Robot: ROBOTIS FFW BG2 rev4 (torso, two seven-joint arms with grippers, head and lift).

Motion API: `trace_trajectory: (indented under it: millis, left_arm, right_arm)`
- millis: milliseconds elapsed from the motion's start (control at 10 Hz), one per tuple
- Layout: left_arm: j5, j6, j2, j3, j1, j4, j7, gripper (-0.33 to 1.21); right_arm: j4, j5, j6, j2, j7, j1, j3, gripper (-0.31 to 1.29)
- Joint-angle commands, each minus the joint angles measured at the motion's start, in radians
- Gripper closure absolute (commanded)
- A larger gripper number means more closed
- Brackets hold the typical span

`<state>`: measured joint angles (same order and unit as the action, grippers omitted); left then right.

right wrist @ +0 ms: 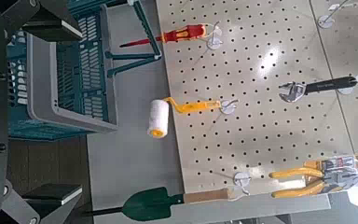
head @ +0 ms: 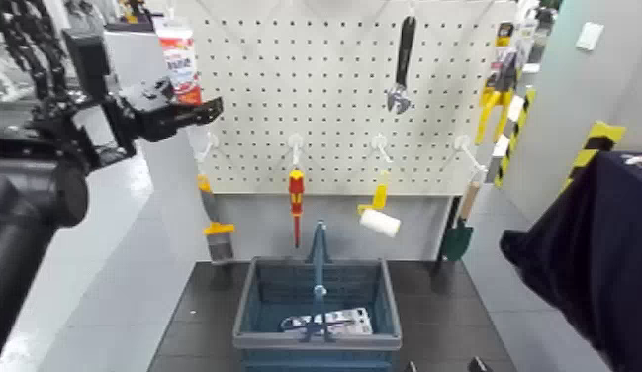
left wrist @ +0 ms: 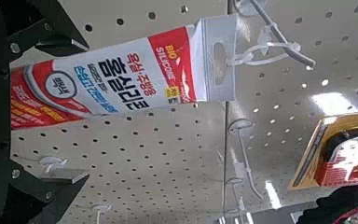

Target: Put the red glue tube into the crate.

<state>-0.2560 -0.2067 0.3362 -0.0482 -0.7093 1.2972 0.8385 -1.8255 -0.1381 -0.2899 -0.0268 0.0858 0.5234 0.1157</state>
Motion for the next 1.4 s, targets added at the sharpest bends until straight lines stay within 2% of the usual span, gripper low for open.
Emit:
trace_trajectory:
  millis: [100,200,400,500,900,1200,1400]
  left_arm:
    - [-0.002,-0.008,0.003,-0.015,-0.013,0.008,0.002,0.81]
    - [0.003,-0.014,0.003,-0.015,-0.013,0.019,-0.003,0.98]
    - [0.009,-0.039,0.003,-0.010,-0.013,0.044,-0.015,1.06]
    - [0.011,-0.043,0.003,-0.006,-0.012,0.050,-0.021,1.16]
    - [0.006,-0.040,0.012,0.005,-0.015,0.073,-0.026,1.16]
    - [-0.006,-0.076,0.010,-0.024,-0.022,0.223,-0.035,1.16]
    - [-0.012,-0.103,-0.003,-0.036,0.001,0.314,-0.038,1.16]
  right_arm:
    - [0.002,-0.008,0.000,-0.002,0.000,0.001,-0.002,0.15]
    - [0.002,-0.011,0.000,-0.001,0.000,0.001,-0.002,0.15]
    - [0.002,-0.012,0.000,-0.002,0.000,0.001,-0.002,0.15]
    - [0.002,-0.014,0.000,-0.002,0.000,0.001,-0.002,0.15]
    - [0.002,-0.017,0.006,-0.004,0.003,0.001,-0.002,0.15]
    - [0.000,-0.017,0.012,-0.002,0.009,0.003,-0.002,0.15]
    - [-0.001,-0.017,0.015,-0.002,0.008,0.004,-0.002,0.15]
